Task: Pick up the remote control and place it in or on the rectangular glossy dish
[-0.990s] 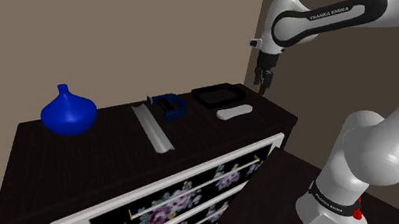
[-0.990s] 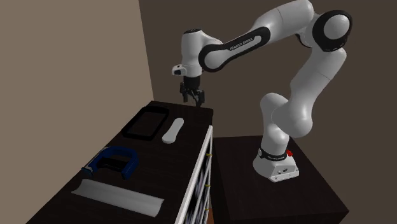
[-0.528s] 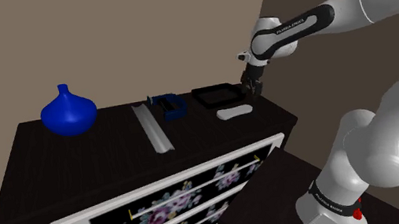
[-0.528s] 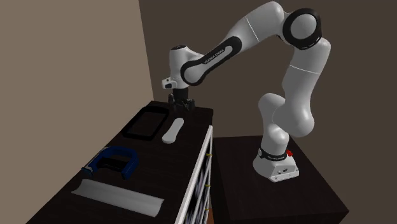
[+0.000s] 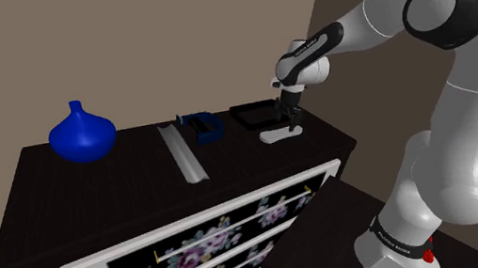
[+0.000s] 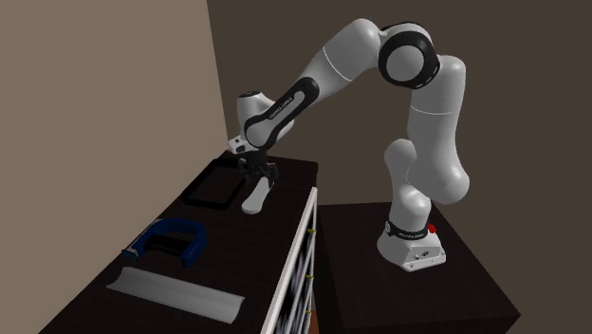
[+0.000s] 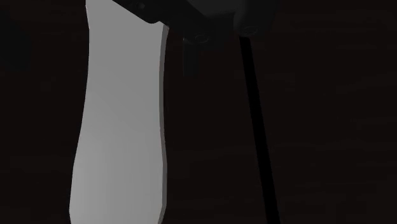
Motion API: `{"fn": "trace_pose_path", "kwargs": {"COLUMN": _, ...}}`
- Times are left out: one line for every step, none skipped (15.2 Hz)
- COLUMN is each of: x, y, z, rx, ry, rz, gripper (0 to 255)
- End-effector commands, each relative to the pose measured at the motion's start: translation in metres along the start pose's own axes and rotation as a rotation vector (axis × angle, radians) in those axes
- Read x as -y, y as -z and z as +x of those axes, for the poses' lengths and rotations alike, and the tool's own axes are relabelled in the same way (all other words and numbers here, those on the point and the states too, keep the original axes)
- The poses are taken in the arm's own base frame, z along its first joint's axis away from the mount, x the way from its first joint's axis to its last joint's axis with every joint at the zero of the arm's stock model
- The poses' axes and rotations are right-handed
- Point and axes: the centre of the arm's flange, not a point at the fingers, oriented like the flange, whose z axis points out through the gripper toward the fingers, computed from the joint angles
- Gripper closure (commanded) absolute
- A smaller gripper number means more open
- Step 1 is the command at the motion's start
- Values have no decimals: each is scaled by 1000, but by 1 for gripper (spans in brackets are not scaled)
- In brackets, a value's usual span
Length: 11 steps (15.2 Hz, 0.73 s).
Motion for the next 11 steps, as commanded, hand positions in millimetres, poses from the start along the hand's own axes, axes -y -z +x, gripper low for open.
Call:
{"fn": "trace_pose_path", "kwargs": {"x": -2, "y": -12, "z": 1, "rx": 0, "ry": 7, "rz": 0, "gripper": 0}}
{"fn": "trace_pose_path", "kwargs": {"x": -2, "y": -17, "z": 1, "rx": 0, "ry": 7, "rz": 0, "gripper": 0}}
{"fn": "trace_pose_path", "kwargs": {"x": -2, "y": -22, "z": 1, "rx": 0, "ry": 7, "rz": 0, "gripper": 0}}
{"fn": "trace_pose_path", "kwargs": {"x": -2, "y": -27, "z": 1, "rx": 0, "ry": 7, "rz": 0, "gripper": 0}}
{"fn": "trace_pose_path", "kwargs": {"x": -2, "y": -36, "z": 1, "rx": 0, "ry": 7, "rz": 0, "gripper": 0}}
{"fn": "trace_pose_path", "kwargs": {"x": -2, "y": -36, "z": 1, "rx": 0, "ry": 7, "rz": 0, "gripper": 0}}
{"fn": "trace_pose_path", "kwargs": {"x": -2, "y": -36, "z": 1, "rx": 0, "ry": 7, "rz": 0, "gripper": 0}}
{"fn": "trace_pose_path", "kwargs": {"x": -2, "y": -36, "z": 1, "rx": 0, "ry": 7, "rz": 0, "gripper": 0}}
{"fn": "trace_pose_path", "kwargs": {"x": -2, "y": -36, "z": 1, "rx": 0, "ry": 7, "rz": 0, "gripper": 0}}
{"fn": "trace_pose_path", "kwargs": {"x": -2, "y": -36, "z": 1, "rx": 0, "ry": 7, "rz": 0, "gripper": 0}}
{"fn": "trace_pose_path", "kwargs": {"x": -2, "y": -36, "z": 1, "rx": 0, "ry": 7, "rz": 0, "gripper": 0}}
